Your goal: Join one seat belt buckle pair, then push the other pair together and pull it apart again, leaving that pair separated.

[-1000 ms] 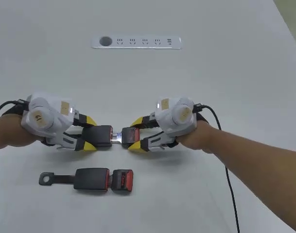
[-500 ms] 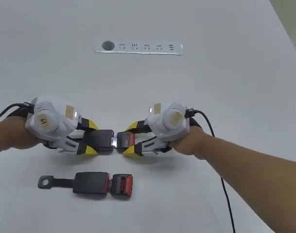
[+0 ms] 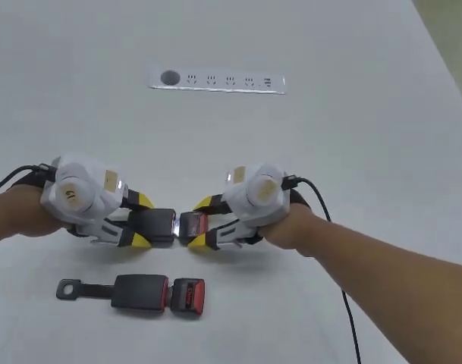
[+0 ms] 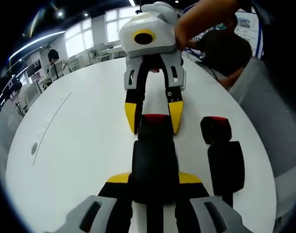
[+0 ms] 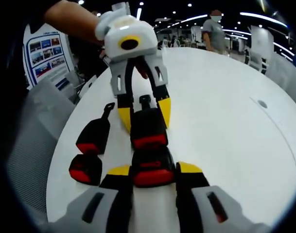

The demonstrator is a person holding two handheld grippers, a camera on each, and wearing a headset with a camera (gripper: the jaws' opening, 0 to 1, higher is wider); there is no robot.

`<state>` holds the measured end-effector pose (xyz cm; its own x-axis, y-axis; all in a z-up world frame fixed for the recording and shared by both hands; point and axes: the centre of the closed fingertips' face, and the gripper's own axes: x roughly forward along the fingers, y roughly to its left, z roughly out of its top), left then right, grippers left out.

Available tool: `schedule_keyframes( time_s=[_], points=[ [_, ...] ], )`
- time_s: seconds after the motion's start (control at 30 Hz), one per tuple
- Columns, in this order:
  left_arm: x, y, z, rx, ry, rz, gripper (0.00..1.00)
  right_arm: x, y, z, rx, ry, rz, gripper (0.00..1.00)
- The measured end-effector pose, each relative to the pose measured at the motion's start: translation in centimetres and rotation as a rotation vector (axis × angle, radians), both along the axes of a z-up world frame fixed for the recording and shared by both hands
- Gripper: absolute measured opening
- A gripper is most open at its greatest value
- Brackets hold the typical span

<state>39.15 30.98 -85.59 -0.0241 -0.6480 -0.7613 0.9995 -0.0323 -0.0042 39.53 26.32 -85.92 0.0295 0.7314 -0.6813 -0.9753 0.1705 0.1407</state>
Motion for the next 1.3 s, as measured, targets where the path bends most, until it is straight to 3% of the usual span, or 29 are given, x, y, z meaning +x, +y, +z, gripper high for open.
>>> schedule_keyframes(
  time_s=[0.9, 1.3],
  points=[
    [0.0, -0.2, 0.2, -0.004, 0.010, 0.001, 0.34, 0.0, -0.4, 0.0, 0.002, -0.042, 0.058, 0.34],
    [0.1, -0.3, 0.2, -0.009, 0.017, 0.000, 0.35, -0.3, -2.3, -0.1, -0.009, -0.048, 0.056, 0.34]
  ],
)
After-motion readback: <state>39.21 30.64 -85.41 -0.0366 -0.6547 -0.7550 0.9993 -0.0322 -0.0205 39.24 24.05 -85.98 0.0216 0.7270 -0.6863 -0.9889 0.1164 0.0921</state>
